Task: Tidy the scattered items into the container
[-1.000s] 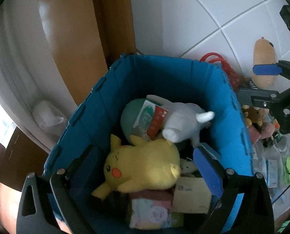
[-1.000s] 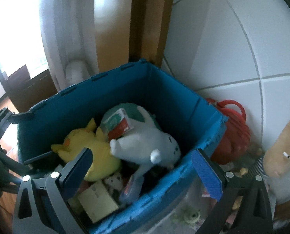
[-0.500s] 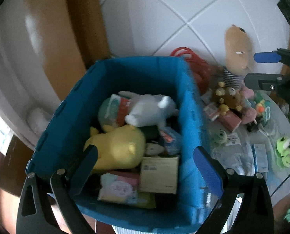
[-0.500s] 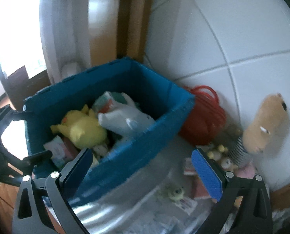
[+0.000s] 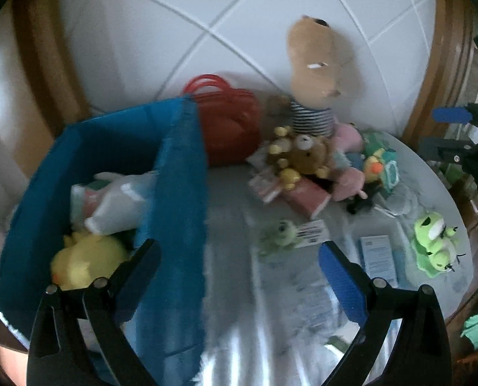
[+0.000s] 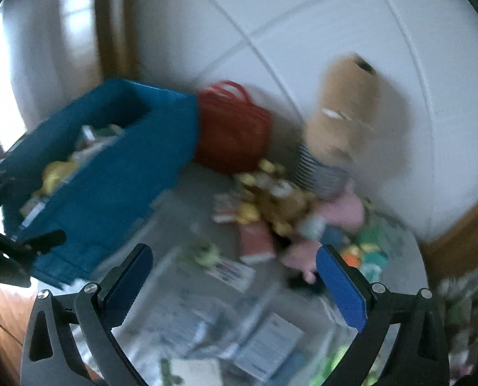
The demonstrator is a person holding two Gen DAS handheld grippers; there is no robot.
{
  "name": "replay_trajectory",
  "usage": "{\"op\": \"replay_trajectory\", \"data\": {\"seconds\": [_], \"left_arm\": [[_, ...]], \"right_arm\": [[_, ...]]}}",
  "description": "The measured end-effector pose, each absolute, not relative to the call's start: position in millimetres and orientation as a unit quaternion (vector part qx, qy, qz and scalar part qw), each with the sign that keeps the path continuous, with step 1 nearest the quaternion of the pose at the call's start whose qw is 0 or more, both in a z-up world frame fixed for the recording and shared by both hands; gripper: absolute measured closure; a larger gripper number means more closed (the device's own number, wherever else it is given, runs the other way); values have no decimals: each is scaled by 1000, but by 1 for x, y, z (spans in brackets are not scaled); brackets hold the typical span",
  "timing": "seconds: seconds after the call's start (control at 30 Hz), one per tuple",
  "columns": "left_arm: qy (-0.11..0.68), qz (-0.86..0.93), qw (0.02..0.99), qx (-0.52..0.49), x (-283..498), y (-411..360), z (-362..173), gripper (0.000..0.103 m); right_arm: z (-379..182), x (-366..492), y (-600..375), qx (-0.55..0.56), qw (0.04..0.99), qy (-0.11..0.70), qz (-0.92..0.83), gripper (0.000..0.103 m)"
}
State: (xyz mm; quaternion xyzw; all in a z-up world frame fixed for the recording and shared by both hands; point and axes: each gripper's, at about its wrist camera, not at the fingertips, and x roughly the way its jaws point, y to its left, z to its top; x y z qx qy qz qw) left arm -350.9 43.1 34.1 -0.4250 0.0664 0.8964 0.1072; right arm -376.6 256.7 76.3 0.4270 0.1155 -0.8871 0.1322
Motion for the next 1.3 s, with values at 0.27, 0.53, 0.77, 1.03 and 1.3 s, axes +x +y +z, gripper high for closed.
{"op": "replay_trajectory", "data": {"seconds": [0.27,0.53,0.77,1.03,1.3], "left_arm": [[65,873,113,-469,-387,143,-7,3],[76,853,93,-507,-425,179,-41,3],[57,862,88,-496,-476,184,-49,3],[70,850,70,-518,-543,188,-80,3],[76,847,69,-522,-606,198,-124,3]], "right_arm": [[30,-392,399,474,72,75,-875,0],[-9,-398,492,503,16,16,-864,0],[-22,-417,528,504,-27,-24,-863,0],[-61,-481,529,524,-9,-70,-849,0],[-119,-564,499,546,35,-110,-830,0]]}}
